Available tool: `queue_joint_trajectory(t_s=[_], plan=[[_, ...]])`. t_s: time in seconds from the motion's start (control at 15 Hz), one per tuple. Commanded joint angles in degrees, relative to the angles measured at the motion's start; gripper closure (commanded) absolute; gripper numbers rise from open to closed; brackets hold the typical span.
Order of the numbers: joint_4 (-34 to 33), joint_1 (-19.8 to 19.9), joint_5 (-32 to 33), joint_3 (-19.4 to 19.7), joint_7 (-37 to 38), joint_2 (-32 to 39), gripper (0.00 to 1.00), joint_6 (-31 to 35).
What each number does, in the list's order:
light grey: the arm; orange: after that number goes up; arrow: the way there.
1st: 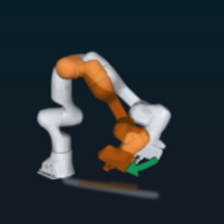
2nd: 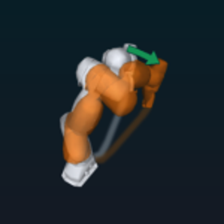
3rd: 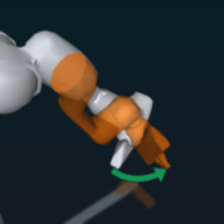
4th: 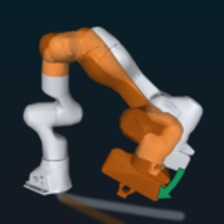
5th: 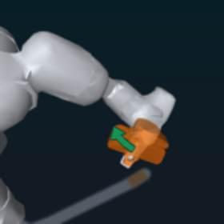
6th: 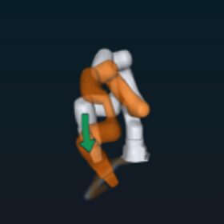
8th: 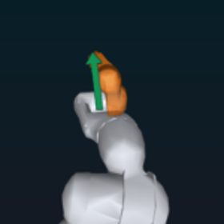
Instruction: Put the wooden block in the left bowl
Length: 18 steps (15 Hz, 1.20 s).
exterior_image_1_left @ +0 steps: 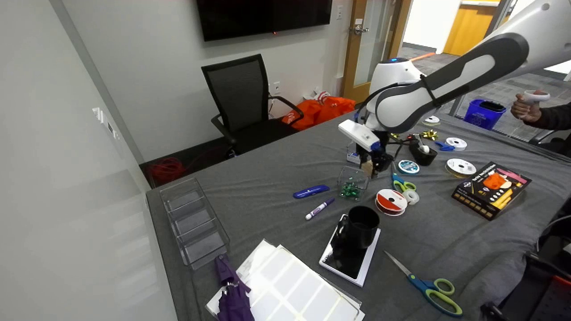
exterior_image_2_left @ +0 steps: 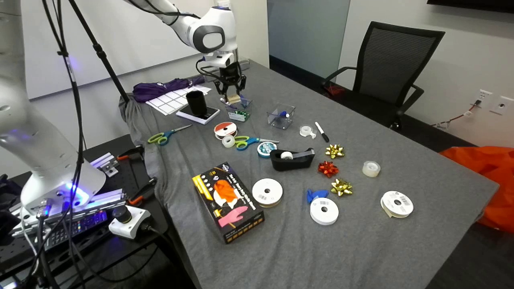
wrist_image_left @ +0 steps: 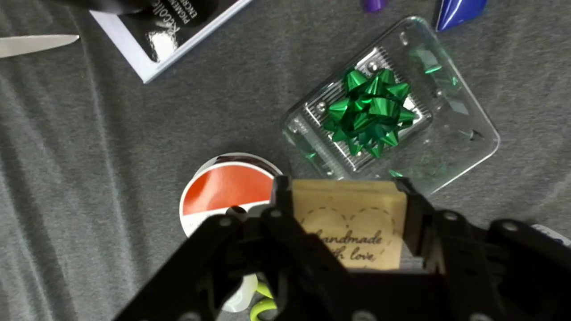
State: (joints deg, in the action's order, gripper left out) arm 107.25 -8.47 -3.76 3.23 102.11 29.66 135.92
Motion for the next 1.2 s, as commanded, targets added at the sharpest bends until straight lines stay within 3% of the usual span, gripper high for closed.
queue_joint_trajectory(t_s=[0.0, 0.33, 0.4, 0.47, 0.67, 1.13], plan=[[-7.2, -0.1, -2.3, -0.2, 3.6, 5.5, 0.69, -2.9], [-13.2, -0.7, -3.1, 0.1, 9.2, 11.2, 0.69, -2.5], [-14.1, -0.8, -2.9, 0.1, 9.8, 12.0, 0.19, -3.1], [-14.0, -0.7, -2.7, 0.0, 9.7, 12.0, 0.18, -3.5], [-12.7, -0.1, -2.8, -0.5, 8.0, 11.1, 0.01, -3.1], [-6.1, -0.8, -0.1, 0.8, 5.8, 4.6, 0.00, -0.8]])
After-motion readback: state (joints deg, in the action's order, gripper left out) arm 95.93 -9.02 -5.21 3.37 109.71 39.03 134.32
